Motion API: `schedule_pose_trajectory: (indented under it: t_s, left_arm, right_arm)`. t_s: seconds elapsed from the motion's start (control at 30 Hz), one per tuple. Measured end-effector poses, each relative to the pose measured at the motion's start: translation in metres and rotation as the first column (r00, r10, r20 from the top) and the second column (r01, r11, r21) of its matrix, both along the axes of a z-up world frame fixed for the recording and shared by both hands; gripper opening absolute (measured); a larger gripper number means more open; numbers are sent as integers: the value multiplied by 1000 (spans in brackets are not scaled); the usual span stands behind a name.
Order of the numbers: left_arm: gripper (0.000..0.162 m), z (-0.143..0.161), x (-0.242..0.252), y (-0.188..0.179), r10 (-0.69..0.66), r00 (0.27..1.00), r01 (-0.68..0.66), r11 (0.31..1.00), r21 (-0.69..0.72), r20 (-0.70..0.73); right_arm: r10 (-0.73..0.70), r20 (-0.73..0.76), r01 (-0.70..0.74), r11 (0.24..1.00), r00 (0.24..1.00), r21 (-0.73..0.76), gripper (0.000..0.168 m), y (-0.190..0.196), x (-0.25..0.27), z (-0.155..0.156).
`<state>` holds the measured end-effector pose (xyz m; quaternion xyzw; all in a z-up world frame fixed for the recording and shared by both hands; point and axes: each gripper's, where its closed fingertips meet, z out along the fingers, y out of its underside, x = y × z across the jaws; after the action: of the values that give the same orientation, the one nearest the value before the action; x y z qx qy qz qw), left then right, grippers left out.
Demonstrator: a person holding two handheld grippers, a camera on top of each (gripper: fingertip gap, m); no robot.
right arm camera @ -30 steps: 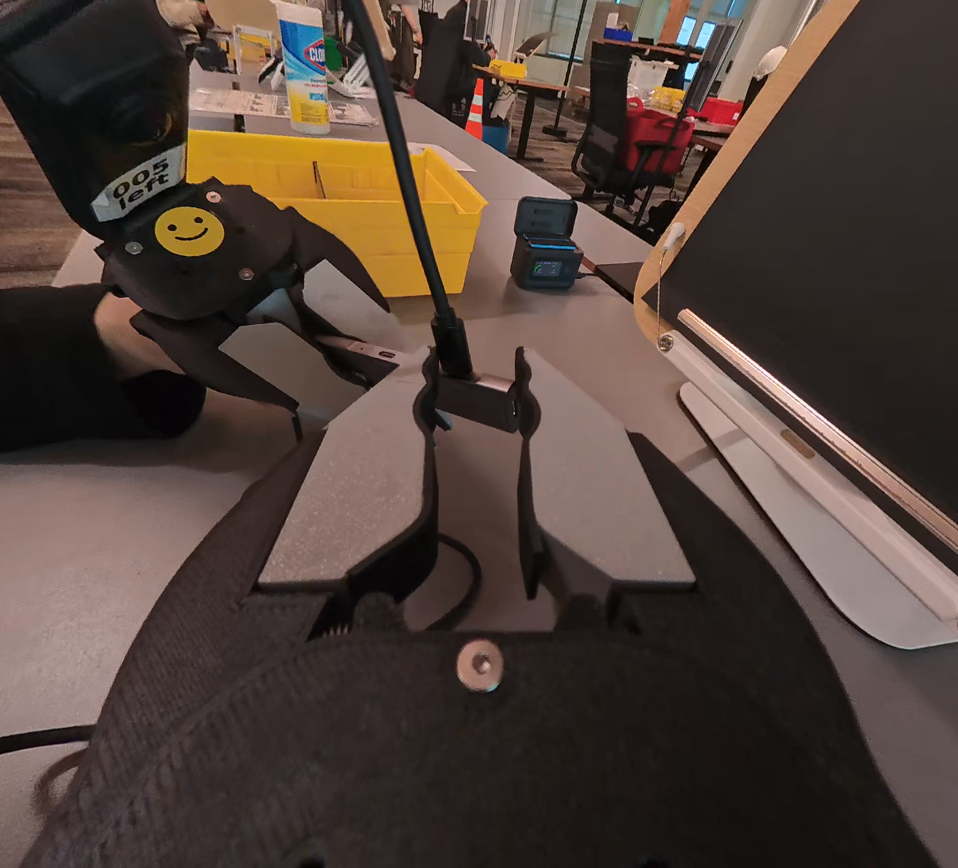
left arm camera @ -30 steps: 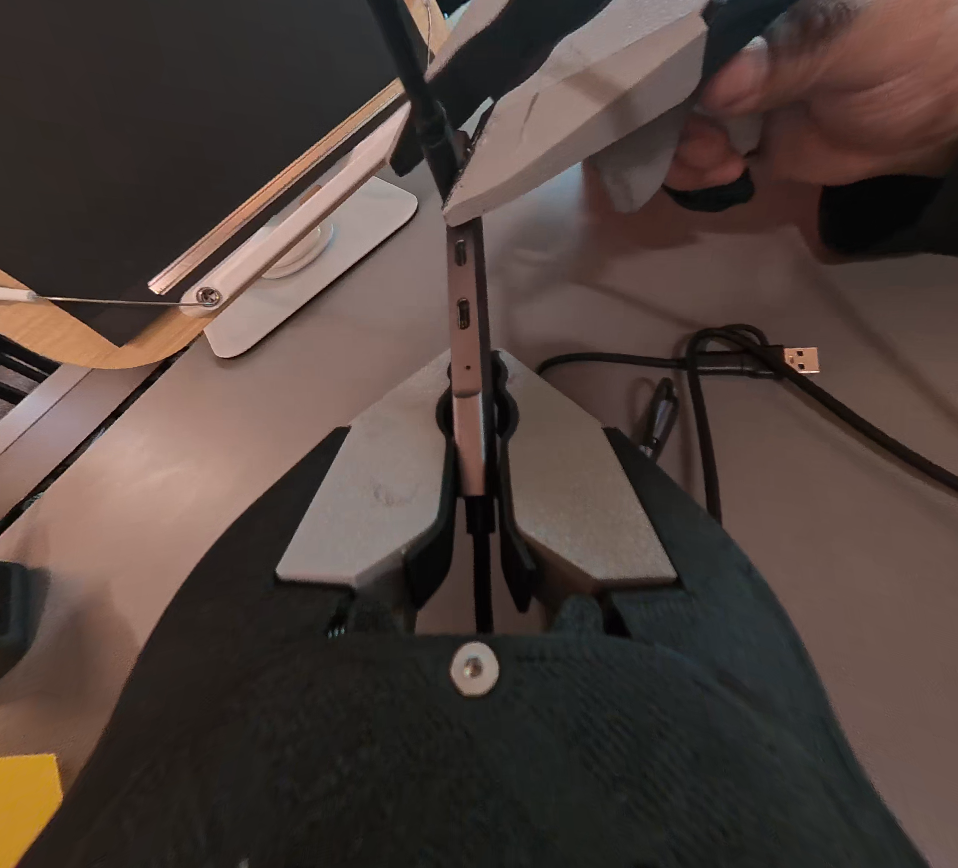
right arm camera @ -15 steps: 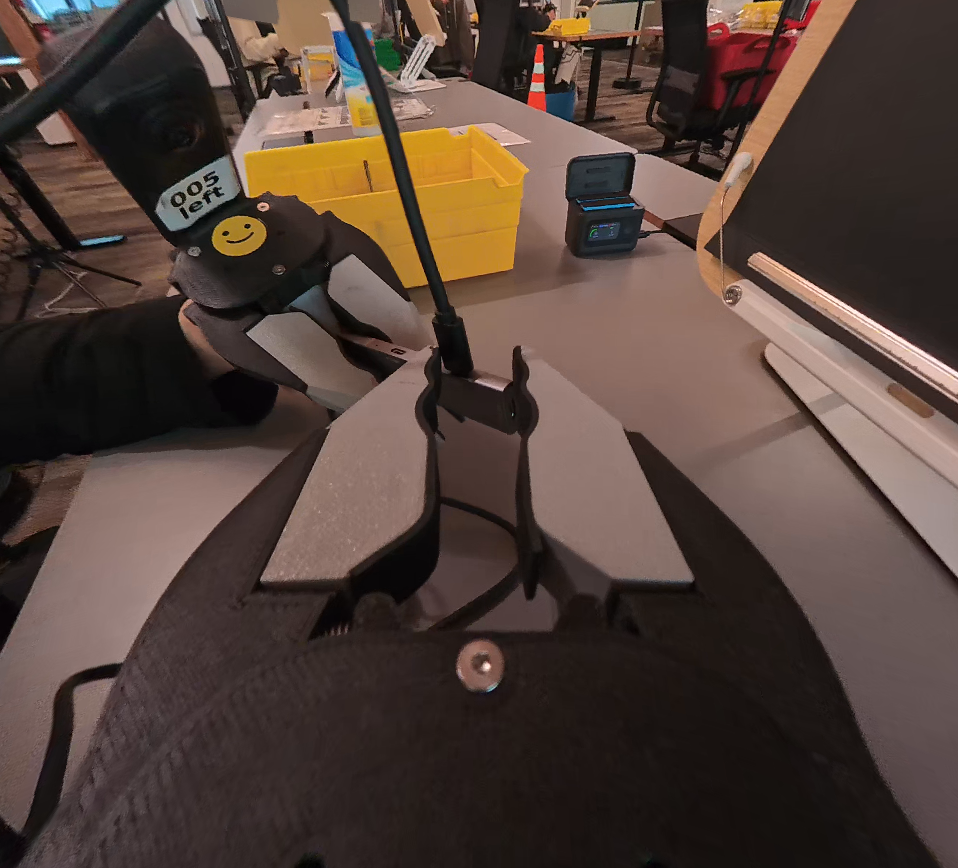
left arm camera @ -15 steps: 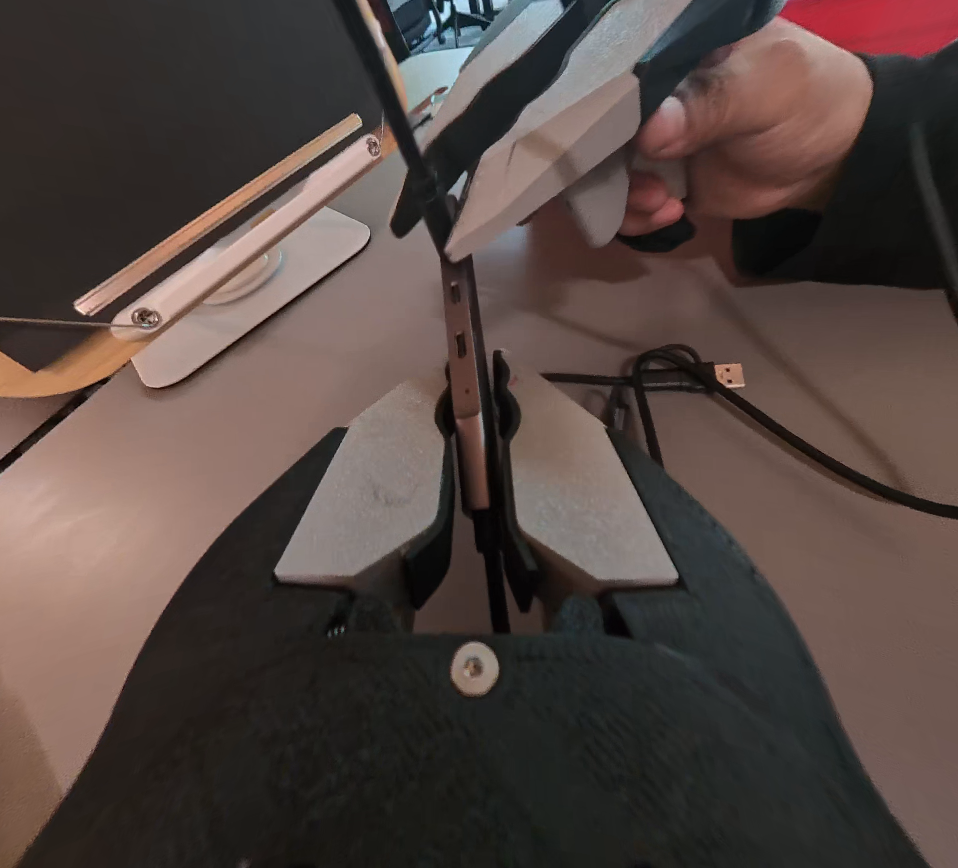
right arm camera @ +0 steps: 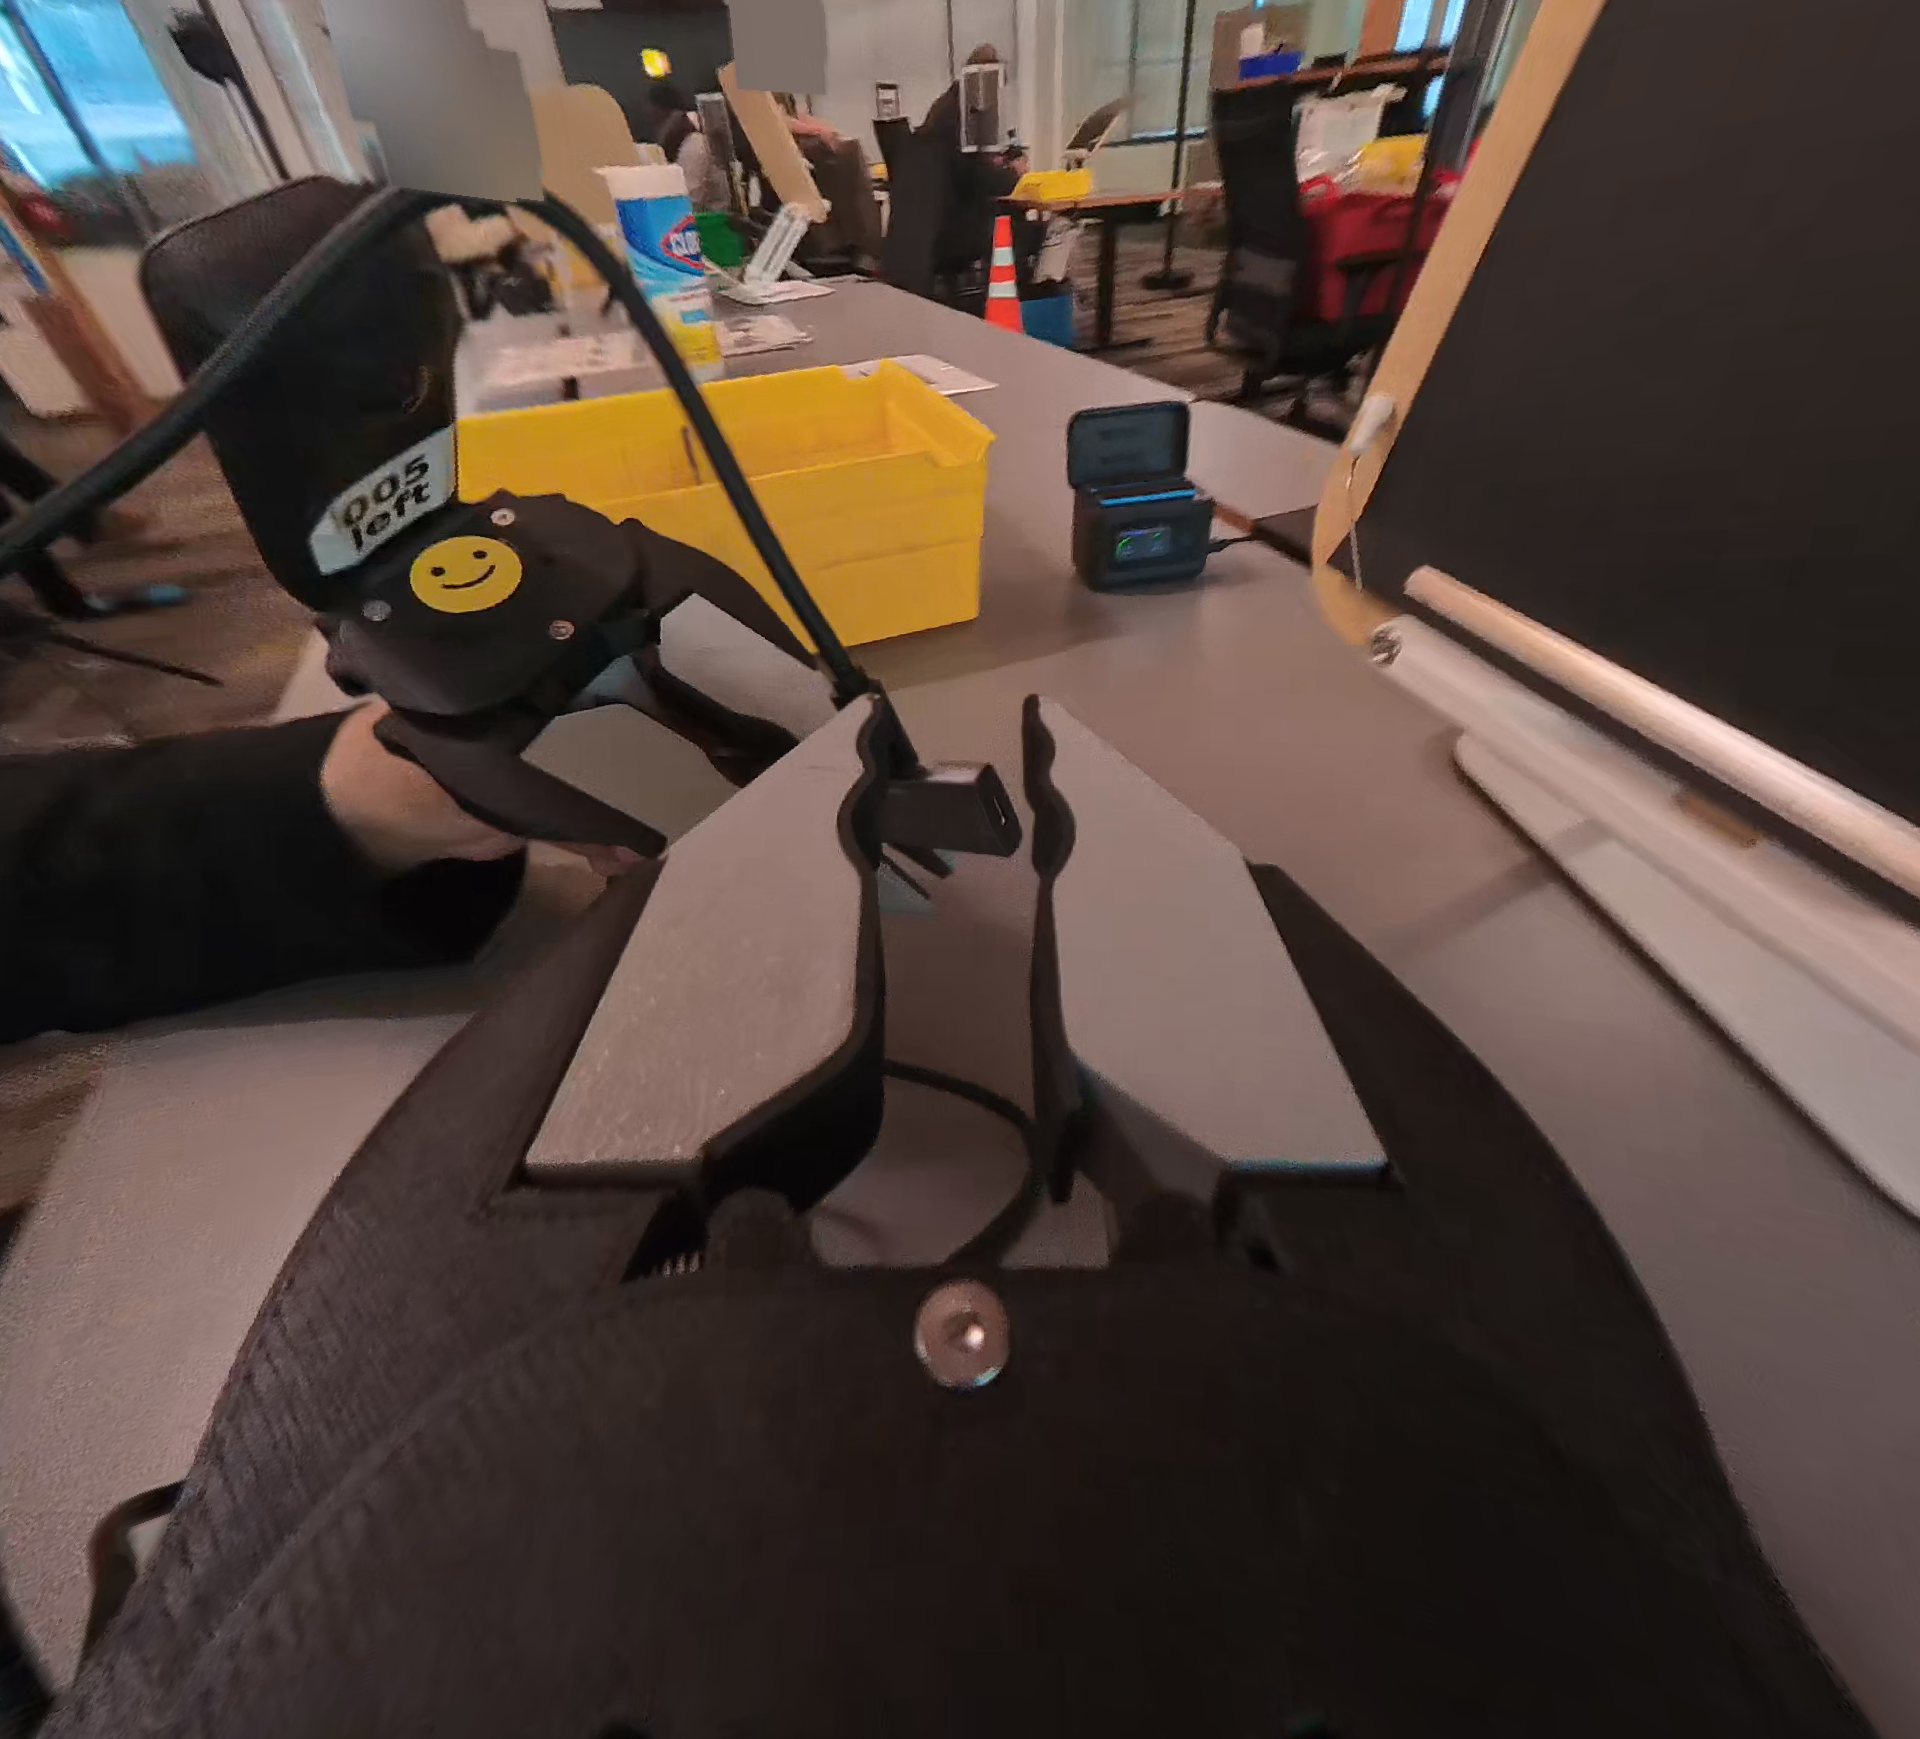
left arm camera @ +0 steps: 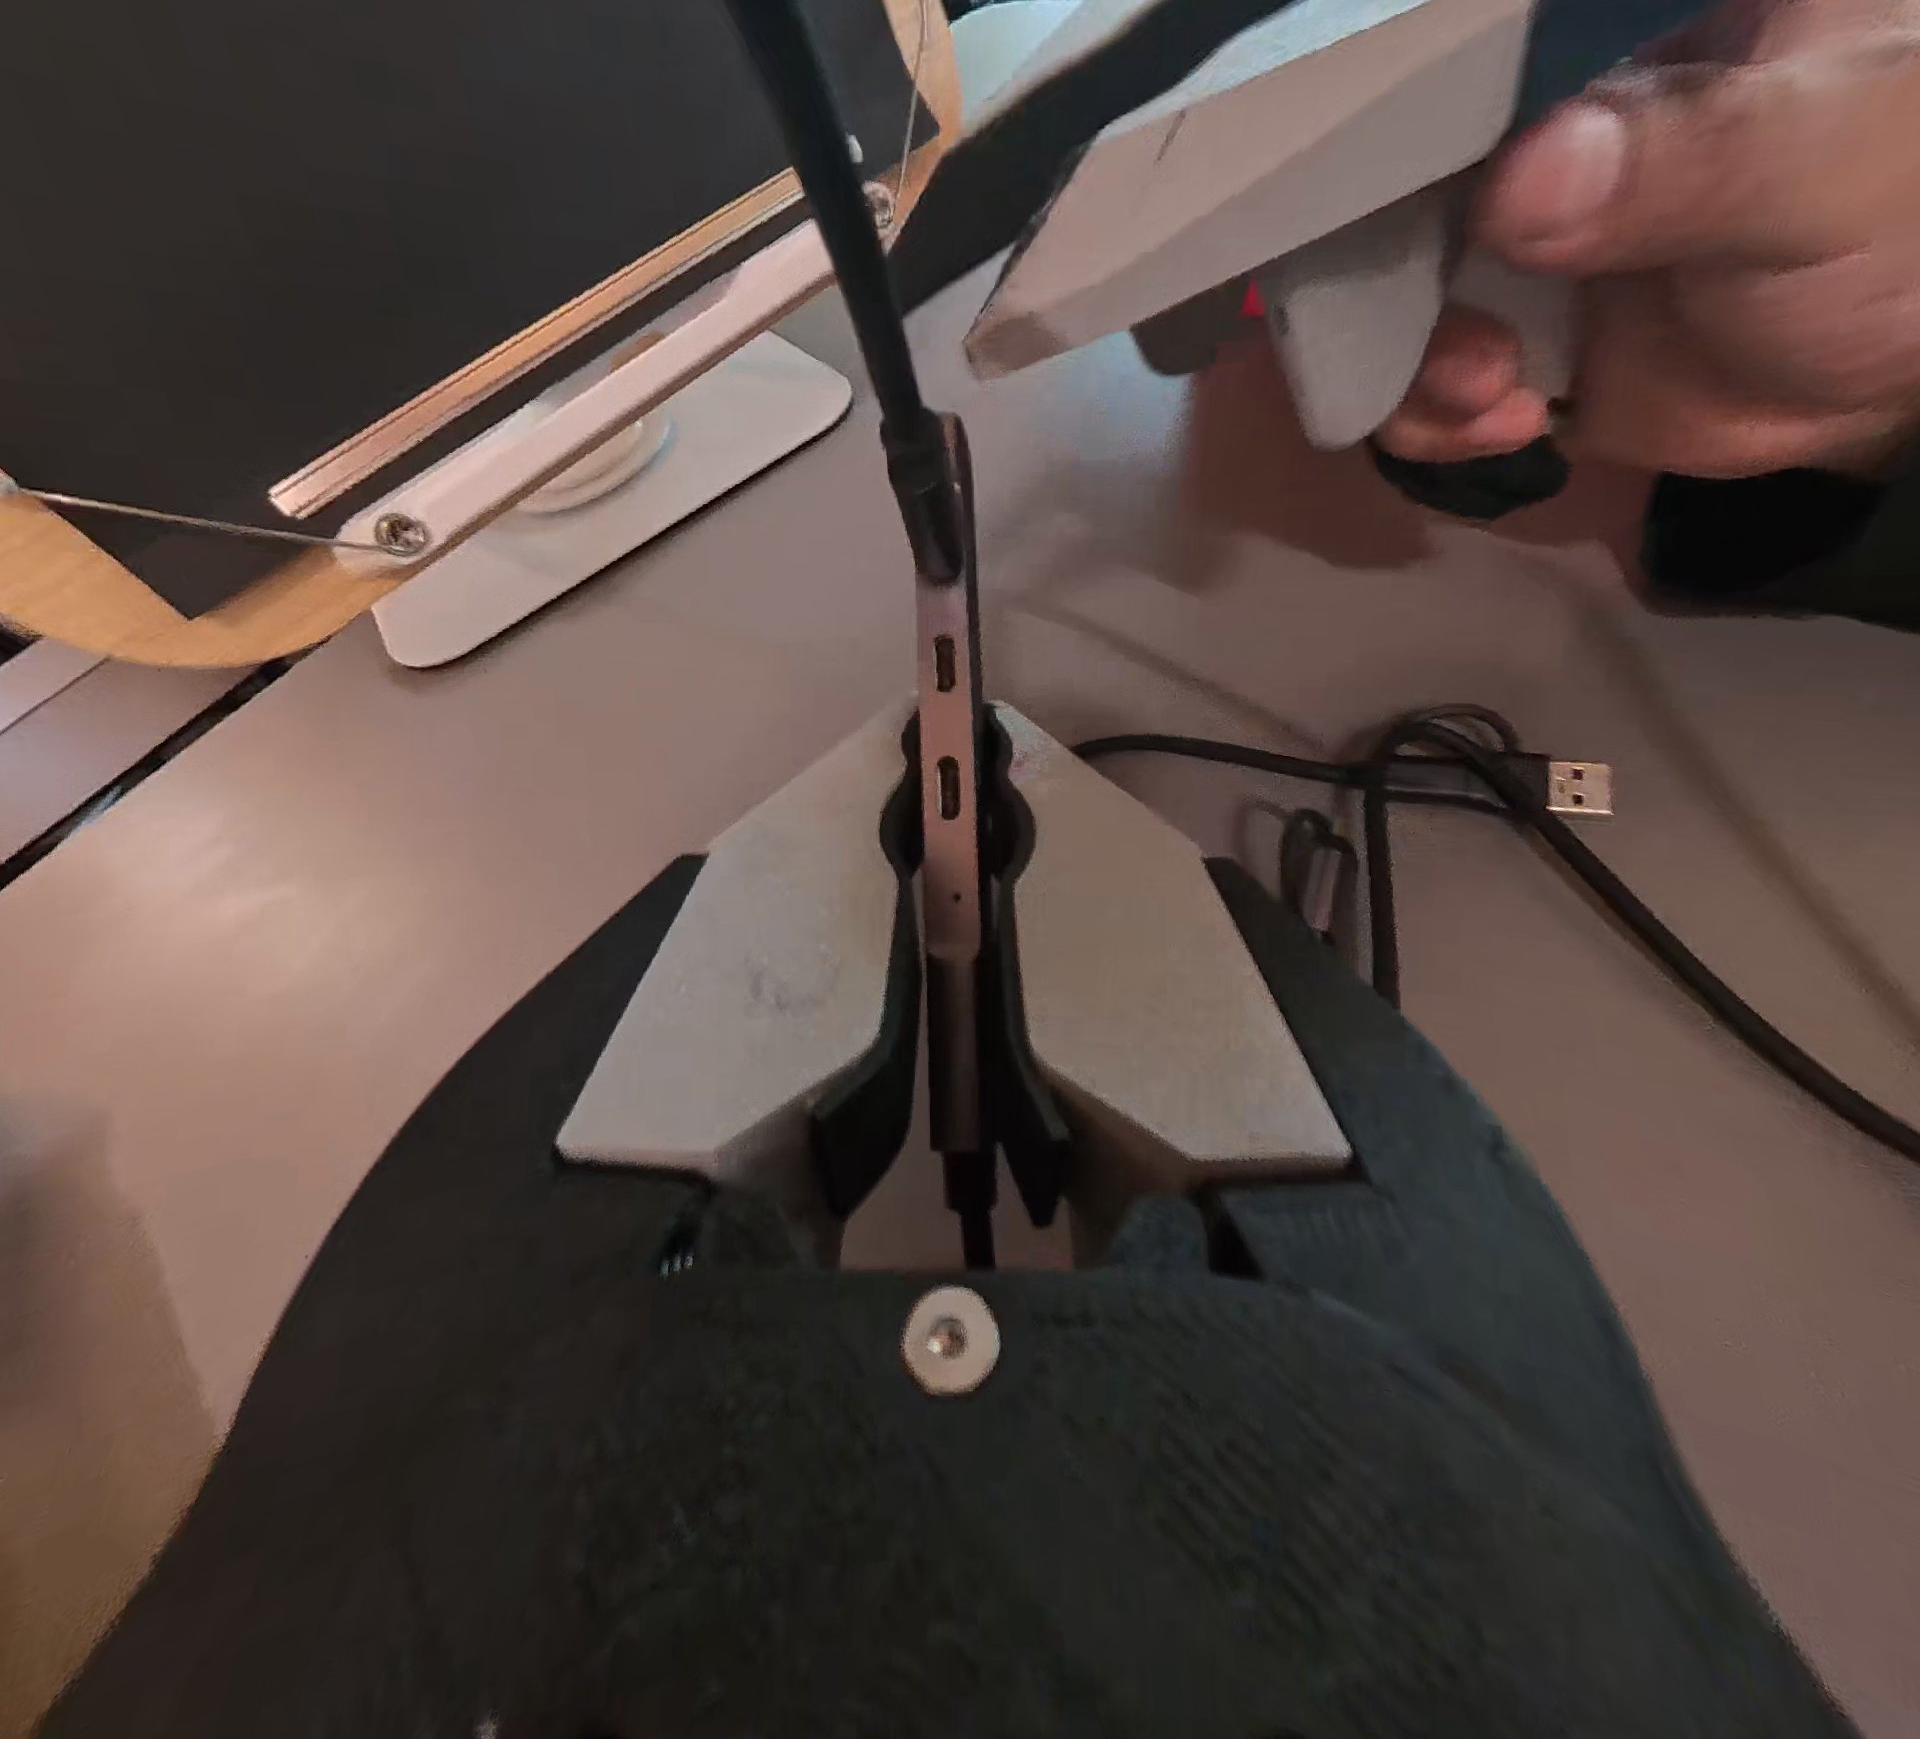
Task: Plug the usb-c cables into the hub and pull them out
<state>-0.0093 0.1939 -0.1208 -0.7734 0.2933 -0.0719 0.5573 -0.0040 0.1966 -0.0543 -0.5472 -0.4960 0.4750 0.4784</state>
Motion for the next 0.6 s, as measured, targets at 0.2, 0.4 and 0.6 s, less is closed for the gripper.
schedule_pose_trajectory:
  t_s: [0.2,0.4,0.6]
  left_arm:
    - [5,-2,9,-2,-29,999,29,1000,9,-37]
    - [5,-6,8,-1,-17,992,22,999,36,-123]
    - [12,-4,15,3,21,986,-4,995,101,-165]
  right_arm:
    - [-40,126,23,991,991,132,25,-16,-20,-23]
    - [-40,114,32,997,993,70,11,-14,-23,-29]
    - [6,77,-2,998,997,-59,11,-17,-27,-31]
